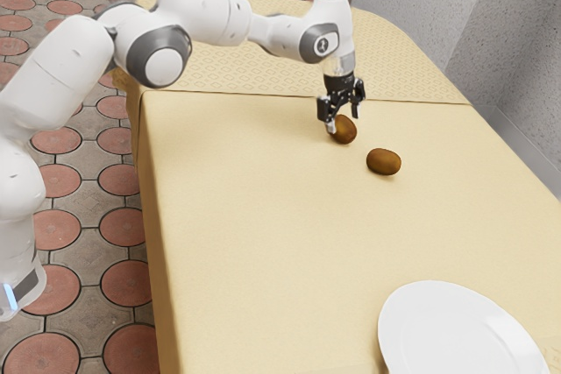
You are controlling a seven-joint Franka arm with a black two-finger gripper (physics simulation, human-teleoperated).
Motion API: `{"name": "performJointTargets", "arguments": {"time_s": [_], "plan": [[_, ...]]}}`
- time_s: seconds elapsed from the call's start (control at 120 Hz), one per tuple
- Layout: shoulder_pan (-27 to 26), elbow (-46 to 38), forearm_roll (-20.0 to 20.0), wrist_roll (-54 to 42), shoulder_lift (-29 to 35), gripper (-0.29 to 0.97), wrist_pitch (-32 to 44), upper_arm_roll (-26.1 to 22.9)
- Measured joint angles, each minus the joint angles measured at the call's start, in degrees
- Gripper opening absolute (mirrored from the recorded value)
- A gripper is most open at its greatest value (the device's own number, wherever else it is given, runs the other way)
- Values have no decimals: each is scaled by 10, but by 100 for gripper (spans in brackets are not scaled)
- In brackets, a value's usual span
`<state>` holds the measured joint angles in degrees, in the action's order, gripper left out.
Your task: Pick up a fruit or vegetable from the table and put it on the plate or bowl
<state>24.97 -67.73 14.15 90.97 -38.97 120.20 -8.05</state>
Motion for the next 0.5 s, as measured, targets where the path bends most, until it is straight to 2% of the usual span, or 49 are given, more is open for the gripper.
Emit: {"name": "performJointTargets", "arguments": {"time_s": [0.5], "plan": [[2,12,1,-2,-26,69,12,-7]]}}
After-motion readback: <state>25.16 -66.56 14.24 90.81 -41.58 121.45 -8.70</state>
